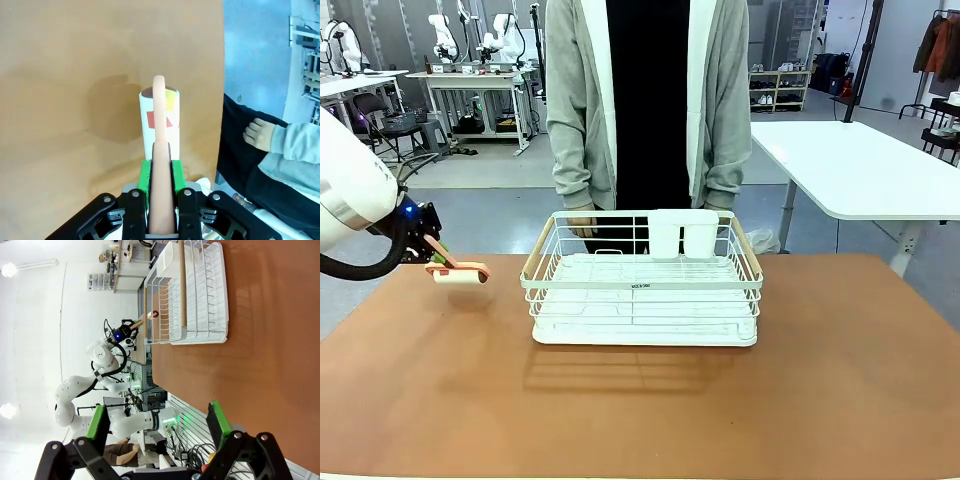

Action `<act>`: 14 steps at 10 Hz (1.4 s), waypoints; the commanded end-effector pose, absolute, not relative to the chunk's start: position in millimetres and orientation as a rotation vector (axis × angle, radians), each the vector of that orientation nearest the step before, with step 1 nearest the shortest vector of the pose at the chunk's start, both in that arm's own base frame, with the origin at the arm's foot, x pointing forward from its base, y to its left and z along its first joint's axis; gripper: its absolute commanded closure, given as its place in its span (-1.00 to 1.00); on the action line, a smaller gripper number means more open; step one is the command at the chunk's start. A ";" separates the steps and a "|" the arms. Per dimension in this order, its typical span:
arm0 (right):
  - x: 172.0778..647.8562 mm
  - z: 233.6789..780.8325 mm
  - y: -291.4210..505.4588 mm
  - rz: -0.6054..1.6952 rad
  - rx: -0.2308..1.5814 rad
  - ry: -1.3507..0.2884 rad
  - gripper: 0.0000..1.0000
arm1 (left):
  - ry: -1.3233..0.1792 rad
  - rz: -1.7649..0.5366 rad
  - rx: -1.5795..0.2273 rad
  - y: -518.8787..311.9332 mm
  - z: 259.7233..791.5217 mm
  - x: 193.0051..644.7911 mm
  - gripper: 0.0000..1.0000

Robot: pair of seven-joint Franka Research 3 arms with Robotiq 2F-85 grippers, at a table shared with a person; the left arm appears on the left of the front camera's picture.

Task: Clean the table.
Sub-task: Place the Lint Roller down when the Dish drying rack is positioned in the middle of the table.

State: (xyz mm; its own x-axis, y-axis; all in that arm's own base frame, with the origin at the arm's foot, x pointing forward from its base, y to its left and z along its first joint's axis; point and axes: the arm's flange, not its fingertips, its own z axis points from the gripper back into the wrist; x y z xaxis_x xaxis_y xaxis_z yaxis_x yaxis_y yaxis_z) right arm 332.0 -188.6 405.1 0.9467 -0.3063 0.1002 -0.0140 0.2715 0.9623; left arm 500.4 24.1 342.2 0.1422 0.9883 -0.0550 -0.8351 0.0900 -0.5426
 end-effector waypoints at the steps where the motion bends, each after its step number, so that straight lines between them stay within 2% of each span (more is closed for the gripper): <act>1: 330.6 406.8 -187.6 -0.184 1.298 -0.311 -1.00 | -0.338 1.394 -0.506 44.2 323.3 494.8 0.59; 2: 330.6 406.8 -187.6 -0.184 1.298 -0.311 -1.00 | -0.323 1.378 -0.486 43.9 322.2 494.3 0.59; 4: 330.6 406.8 -187.6 -0.184 1.298 -0.311 -1.00 | -0.288 1.375 -0.450 43.4 320.7 495.1 -0.01; 5: 330.6 406.8 -187.6 -0.184 1.298 -0.311 -1.00 | -0.291 1.380 -0.449 43.5 321.2 495.2 -0.75; 6: 330.6 406.8 -187.6 -0.184 1.298 -0.311 -1.00 | -0.289 1.381 -0.448 43.2 321.3 494.8 -1.00; 9: 330.6 406.8 -187.6 -0.184 1.298 -0.311 -1.00 | -0.223 1.390 -0.364 41.1 343.0 486.3 -1.00; 11: 330.6 406.8 -187.6 -0.184 1.298 -0.311 -1.00 | -0.103 1.407 -0.284 38.9 361.7 477.2 -1.00; 14: 330.6 406.8 -187.6 -0.184 1.298 -0.311 -1.00 | -0.156 1.463 -0.243 34.6 388.0 472.5 -1.00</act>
